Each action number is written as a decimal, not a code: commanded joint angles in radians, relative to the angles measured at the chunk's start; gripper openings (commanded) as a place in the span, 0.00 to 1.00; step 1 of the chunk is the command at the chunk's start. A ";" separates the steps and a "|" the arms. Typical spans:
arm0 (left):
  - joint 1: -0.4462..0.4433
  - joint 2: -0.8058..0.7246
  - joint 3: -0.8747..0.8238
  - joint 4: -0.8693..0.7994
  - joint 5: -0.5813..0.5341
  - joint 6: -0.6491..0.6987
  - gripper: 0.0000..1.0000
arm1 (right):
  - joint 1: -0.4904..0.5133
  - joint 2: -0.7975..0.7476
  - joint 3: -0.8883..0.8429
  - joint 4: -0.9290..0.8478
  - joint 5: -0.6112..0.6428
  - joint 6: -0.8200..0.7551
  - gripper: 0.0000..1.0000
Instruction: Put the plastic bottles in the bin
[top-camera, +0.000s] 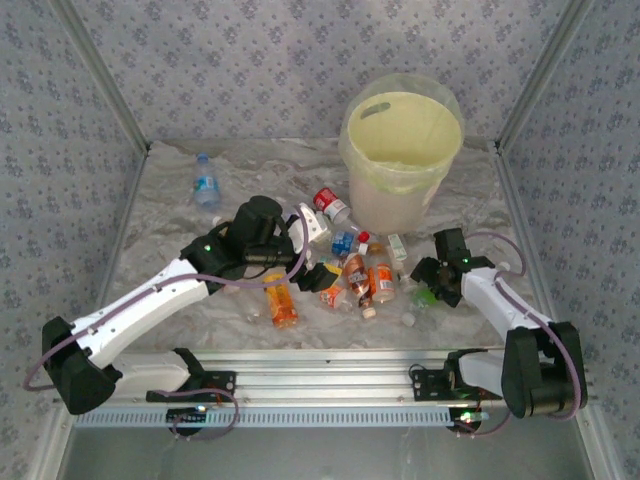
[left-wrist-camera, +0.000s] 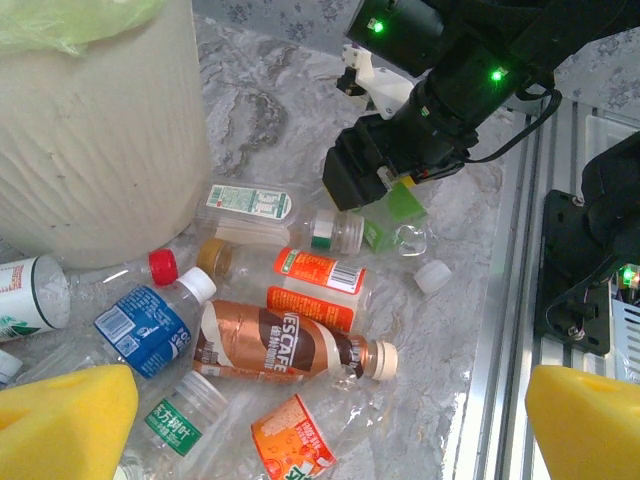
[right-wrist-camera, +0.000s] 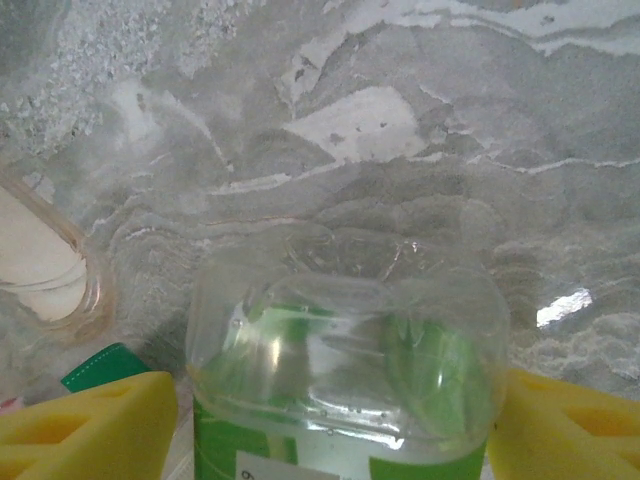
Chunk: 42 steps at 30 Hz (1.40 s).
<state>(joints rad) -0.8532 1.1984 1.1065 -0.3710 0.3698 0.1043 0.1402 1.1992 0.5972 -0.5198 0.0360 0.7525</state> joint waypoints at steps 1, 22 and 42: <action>-0.010 0.004 0.006 0.009 -0.006 0.004 1.00 | 0.007 0.012 -0.013 0.002 0.024 0.011 0.78; -0.013 -0.056 -0.025 0.048 -0.059 0.002 1.00 | 0.005 -0.184 0.030 -0.142 0.168 -0.052 0.61; 0.005 -0.142 -0.060 0.097 -0.157 -0.010 1.00 | 0.075 -0.354 0.571 -0.222 0.322 -0.350 0.55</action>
<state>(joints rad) -0.8509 1.0714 1.0546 -0.2947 0.2184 0.1005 0.1928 0.8330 1.0916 -0.7708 0.3313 0.4870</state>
